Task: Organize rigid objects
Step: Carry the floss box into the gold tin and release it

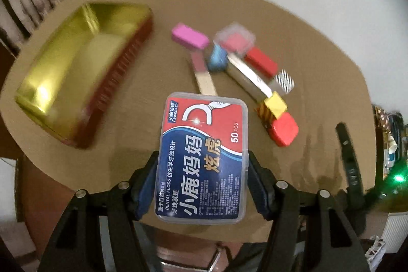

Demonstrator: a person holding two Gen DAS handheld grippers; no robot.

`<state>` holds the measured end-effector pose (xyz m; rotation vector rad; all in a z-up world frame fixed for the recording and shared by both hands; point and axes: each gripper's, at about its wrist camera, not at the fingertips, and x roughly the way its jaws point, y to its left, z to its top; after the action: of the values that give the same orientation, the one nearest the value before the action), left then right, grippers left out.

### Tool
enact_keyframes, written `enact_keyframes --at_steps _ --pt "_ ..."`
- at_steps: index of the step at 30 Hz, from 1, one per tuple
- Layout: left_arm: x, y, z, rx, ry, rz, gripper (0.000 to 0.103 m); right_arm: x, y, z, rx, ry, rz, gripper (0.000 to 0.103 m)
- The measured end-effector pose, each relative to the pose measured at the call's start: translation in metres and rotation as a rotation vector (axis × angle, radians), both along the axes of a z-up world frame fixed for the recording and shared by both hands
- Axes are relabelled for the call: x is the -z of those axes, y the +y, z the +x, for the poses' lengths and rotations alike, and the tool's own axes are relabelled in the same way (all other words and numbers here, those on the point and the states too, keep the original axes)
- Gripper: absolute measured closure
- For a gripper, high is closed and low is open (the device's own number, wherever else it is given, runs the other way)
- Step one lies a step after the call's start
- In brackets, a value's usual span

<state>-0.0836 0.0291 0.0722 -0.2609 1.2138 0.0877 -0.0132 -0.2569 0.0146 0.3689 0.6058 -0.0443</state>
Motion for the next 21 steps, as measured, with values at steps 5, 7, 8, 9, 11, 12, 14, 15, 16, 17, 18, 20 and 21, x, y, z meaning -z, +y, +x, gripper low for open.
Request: enact_keyframes --at_steps 5,7,8,9,11,12,14,15,16,17,18,20,21 --pt "-0.053 0.035 0.026 -0.081 -0.067 0.093 0.043 0.002 0.007 0.003 -0.007 0.009 -0.026 0.004" --pt "-0.058 0.069 0.044 -0.093 -0.067 0.130 0.043 0.004 0.006 0.004 -0.005 0.019 -0.025 0.004" --pt "-0.058 0.085 0.053 -0.106 -0.063 0.148 0.043 0.004 0.006 0.004 -0.004 0.024 -0.026 0.004" --pt "-0.056 0.100 0.064 -0.107 -0.054 0.166 0.043 0.005 0.007 0.006 -0.003 0.031 -0.030 0.004" --pt "-0.046 0.130 0.088 -0.088 -0.037 0.177 0.043 0.006 0.009 0.007 -0.005 0.035 -0.038 0.004" --pt "-0.038 0.144 0.102 -0.073 -0.028 0.178 0.043 0.006 0.009 0.007 -0.006 0.037 -0.041 0.004" --pt "-0.026 0.158 0.119 -0.050 -0.013 0.204 0.043 0.007 0.009 0.007 -0.008 0.038 -0.046 0.004" --pt "-0.020 0.164 0.129 -0.028 -0.005 0.202 0.043 0.008 0.010 0.008 -0.009 0.041 -0.048 0.004" --pt "-0.013 0.168 0.138 -0.011 0.003 0.195 0.043 0.009 0.009 0.008 -0.011 0.045 -0.048 0.004" --pt "0.002 0.165 0.140 -0.013 0.006 0.195 0.043 0.010 0.010 0.010 -0.012 0.050 -0.050 0.004" --pt "0.008 0.167 0.145 0.007 0.020 0.203 0.043 0.011 0.012 0.012 -0.014 0.057 -0.055 0.004" --pt "0.023 0.169 0.155 0.059 0.057 0.230 0.043 0.012 0.014 0.012 -0.014 0.066 -0.061 0.004" --pt "0.030 0.170 0.159 0.077 0.076 0.259 0.043 0.012 0.016 0.013 -0.013 0.070 -0.067 0.004"
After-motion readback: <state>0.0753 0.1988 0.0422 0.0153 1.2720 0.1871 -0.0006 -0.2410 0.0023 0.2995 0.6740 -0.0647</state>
